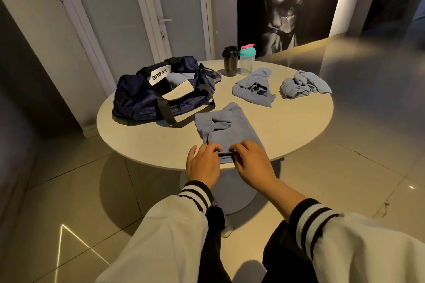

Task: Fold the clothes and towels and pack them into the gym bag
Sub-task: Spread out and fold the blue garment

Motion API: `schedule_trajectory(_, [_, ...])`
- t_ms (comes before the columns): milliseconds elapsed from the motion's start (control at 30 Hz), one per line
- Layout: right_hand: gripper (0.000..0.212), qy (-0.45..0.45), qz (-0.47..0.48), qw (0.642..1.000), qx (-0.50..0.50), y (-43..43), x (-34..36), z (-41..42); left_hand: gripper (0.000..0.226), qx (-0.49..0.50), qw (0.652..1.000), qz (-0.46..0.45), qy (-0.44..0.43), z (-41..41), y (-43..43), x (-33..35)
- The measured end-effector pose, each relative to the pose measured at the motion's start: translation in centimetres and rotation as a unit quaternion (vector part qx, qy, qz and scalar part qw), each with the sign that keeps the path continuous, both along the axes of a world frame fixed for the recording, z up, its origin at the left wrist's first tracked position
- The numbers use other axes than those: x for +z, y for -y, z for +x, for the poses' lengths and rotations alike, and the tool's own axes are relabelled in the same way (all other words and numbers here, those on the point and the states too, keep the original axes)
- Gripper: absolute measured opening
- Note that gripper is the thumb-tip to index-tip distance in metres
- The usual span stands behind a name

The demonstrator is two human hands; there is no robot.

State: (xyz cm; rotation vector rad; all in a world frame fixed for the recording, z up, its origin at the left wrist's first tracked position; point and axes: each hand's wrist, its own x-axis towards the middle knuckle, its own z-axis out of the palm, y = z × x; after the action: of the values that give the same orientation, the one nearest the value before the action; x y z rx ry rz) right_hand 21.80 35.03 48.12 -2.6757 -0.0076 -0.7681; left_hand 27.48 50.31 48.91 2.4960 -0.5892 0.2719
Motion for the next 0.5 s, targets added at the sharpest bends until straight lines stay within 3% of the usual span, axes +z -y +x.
schedule_trajectory(167, [0.032, 0.021, -0.011, 1.000, -0.005, 0.0, 0.6, 0.1, 0.026, -0.007, 1.000, 0.004, -0.003, 0.0, -0.2, -0.1])
schedule_trajectory(300, [0.027, 0.009, -0.025, 1.000, 0.005, -0.3, -0.3, 0.2, 0.029, -0.007, 1.000, -0.005, -0.006, 0.0, -0.2, -0.1])
schedule_trajectory(500, [0.038, 0.024, -0.014, 0.999, -0.019, -0.4, -0.3, -0.2, 0.035, -0.006, 0.999, -0.042, -0.005, 0.2, -0.3, -0.6])
